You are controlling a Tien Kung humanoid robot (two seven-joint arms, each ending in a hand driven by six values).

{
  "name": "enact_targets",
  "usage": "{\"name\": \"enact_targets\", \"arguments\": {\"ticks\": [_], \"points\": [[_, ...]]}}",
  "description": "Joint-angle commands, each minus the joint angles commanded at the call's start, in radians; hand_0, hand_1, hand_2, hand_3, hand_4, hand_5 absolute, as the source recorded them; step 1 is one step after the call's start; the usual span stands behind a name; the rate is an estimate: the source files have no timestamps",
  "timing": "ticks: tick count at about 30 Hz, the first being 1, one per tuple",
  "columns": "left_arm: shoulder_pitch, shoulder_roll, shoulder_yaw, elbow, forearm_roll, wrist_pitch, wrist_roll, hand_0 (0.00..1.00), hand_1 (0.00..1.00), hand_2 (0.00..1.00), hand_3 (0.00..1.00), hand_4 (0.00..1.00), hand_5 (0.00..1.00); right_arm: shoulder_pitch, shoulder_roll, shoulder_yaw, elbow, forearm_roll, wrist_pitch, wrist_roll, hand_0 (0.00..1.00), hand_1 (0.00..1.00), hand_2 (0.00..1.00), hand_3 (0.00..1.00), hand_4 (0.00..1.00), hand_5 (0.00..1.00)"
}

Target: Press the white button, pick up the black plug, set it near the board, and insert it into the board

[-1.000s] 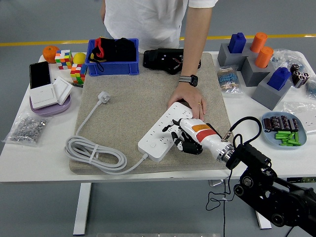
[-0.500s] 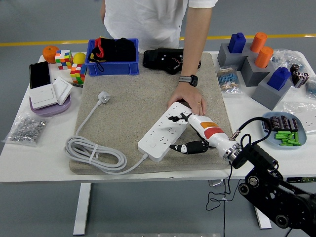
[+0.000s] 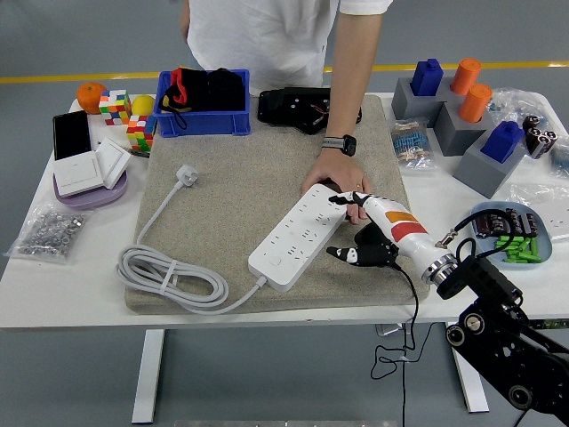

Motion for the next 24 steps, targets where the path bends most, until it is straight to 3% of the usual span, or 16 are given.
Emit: {"name": "enact_targets", "arguments": {"ticks": [12,13,24], "points": [[0.0,0.001,0.001,0.0,0.003,-0.001,-0.002,0.696,0.668,0.645,0.647,0.553,0.174,-0.082,-0.011,0.088,-0.005,-0.02,-0.021,-0.006,0.719,0.767,0.771,0.812,0.976,0.311],[-0.002,0.002,0.002,0.0,0.003,-0.001,-0.002,0.697,0.668,0.645,0.648,0.553,0.174,-0.084,-0.01,0.088,-0.004,-0.02,-0.025,-0.006,0.625,0.692,0.733,0.809,0.998,0.481],[-0.002,0.002,0.01,0.0,0.004,-0.004,-0.002,0.7,0.668,0.645,0.647,0.553,0.175,-0.095,0.002,0.08,-0.027,-0.018,-0.078,-0.002,0.603,0.661,0.7,0.792,0.998,0.473]]}}
